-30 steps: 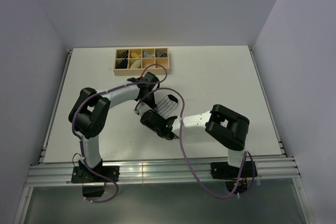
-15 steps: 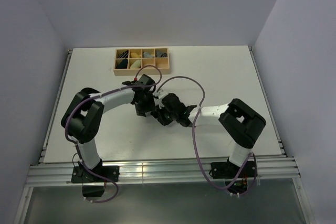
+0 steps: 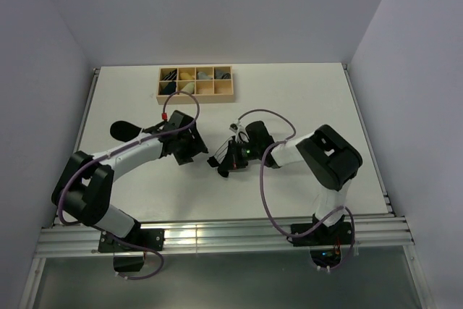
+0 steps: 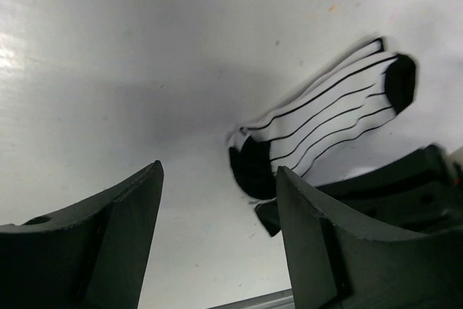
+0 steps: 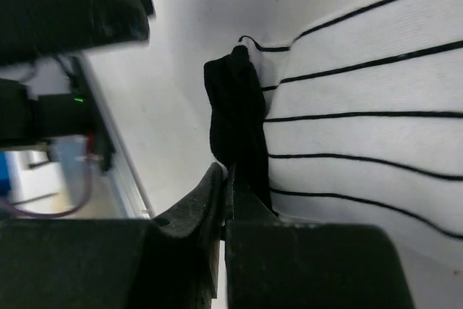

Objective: Roll the socks
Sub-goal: Roll the sock at the center of the board.

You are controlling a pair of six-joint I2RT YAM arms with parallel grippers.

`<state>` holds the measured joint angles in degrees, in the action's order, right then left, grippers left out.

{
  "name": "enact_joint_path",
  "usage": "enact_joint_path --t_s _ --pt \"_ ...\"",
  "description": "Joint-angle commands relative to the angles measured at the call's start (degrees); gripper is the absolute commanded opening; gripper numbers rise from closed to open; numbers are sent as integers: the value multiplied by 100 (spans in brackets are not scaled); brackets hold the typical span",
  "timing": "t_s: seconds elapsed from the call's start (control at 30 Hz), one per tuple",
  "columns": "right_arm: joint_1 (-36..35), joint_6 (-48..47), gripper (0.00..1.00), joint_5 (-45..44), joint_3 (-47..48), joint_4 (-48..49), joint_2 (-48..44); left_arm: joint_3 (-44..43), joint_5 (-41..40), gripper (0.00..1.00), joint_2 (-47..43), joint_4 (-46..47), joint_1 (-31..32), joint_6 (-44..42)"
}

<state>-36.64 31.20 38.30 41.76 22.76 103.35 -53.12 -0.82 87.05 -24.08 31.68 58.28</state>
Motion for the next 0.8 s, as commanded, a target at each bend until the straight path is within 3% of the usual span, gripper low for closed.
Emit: enact_joint_path --t_s 0.0,0.43,0.77 --pt "280 1113 0 888 -45 886 369 311 363 68 -205 509 22 201" --pt "1106 3524 0 1364 -616 3619 1495 479 715 65 93 931 189 245" --pt "1282 3806 0 1250 -731 3727 1688 215 838 58 778 1291 330 289"
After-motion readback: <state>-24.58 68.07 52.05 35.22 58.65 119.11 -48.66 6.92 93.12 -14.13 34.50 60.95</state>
